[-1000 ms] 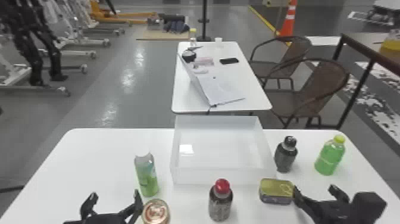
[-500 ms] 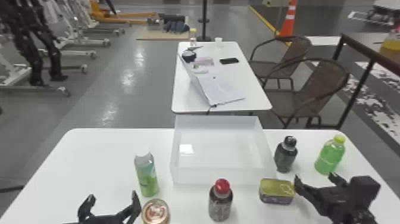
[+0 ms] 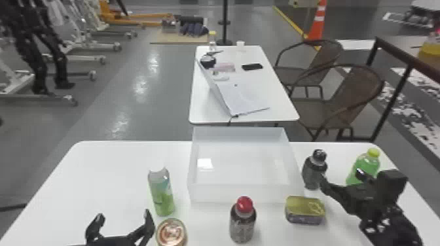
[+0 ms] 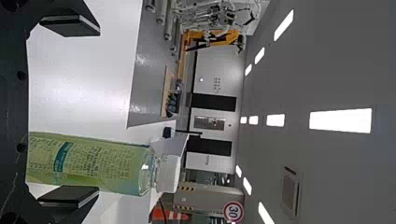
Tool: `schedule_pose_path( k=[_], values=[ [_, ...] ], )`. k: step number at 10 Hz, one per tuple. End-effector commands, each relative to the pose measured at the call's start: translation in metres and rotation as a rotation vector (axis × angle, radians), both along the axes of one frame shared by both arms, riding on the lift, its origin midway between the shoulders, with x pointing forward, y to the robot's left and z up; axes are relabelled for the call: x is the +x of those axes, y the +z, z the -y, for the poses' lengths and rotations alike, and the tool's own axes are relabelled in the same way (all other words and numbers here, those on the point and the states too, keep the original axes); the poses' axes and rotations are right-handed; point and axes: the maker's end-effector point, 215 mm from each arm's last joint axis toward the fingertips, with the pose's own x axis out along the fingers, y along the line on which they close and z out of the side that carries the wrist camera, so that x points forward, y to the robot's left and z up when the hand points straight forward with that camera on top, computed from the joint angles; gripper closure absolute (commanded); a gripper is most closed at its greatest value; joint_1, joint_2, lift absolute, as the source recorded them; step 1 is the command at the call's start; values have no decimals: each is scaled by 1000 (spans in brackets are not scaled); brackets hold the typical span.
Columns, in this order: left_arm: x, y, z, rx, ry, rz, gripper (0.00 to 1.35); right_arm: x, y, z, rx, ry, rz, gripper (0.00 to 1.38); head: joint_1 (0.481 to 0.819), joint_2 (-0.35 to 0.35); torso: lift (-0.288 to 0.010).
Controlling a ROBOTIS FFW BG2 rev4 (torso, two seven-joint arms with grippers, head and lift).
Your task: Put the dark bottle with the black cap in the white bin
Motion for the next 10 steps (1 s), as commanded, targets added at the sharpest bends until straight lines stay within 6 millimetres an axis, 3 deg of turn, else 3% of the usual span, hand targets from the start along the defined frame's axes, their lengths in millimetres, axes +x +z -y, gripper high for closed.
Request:
schedule_pose_path(
  k=[1,2,4,10],
  values=[
    [0,0,1,-7,-1,2,107,7,-3,0,4,12,-7,85,549,0,-100],
    [0,-1,2,-8,-3,2,107,12,-6,-6,5,51,-16,85,549,0,-100],
    [1,0,1,-15,-3,7,107,37,24,-12,-3,87,30,85,549,0,-100],
    [4,0,6,-26,-8,16,107,52,1,-40,-12,232,-61,85,549,0,-100]
  ],
)
